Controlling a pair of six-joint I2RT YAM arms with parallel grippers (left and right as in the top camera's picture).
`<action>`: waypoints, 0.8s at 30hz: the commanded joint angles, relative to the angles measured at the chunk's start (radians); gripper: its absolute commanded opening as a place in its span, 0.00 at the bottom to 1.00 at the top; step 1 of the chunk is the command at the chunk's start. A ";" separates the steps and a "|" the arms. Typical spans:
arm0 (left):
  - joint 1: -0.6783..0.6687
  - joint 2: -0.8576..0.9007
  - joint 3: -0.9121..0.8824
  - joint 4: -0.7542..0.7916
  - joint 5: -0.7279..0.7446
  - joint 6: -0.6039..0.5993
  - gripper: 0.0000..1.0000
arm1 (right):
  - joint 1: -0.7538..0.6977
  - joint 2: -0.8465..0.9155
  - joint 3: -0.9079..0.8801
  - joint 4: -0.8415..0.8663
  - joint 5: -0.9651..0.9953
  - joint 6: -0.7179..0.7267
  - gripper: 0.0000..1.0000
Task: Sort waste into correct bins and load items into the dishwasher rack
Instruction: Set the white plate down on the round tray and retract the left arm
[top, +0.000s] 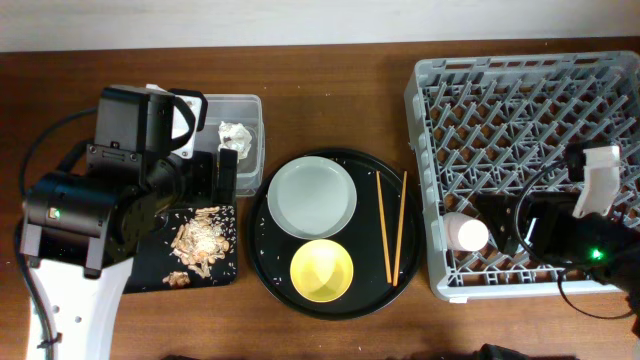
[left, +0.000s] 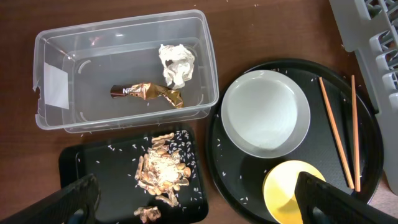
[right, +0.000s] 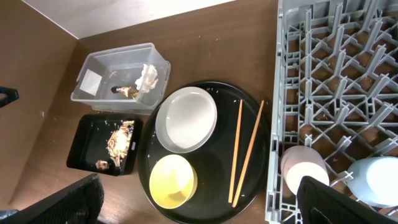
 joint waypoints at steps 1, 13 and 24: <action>0.000 -0.013 0.006 -0.002 0.008 0.018 0.99 | 0.006 0.019 0.007 0.000 -0.012 -0.010 0.98; 0.000 -0.013 0.006 -0.002 0.008 0.018 0.99 | 0.006 0.116 0.008 -0.066 -0.001 -0.006 0.98; 0.000 -0.013 0.006 -0.002 0.008 0.018 0.99 | 0.006 0.243 0.008 -0.088 0.002 -0.007 0.98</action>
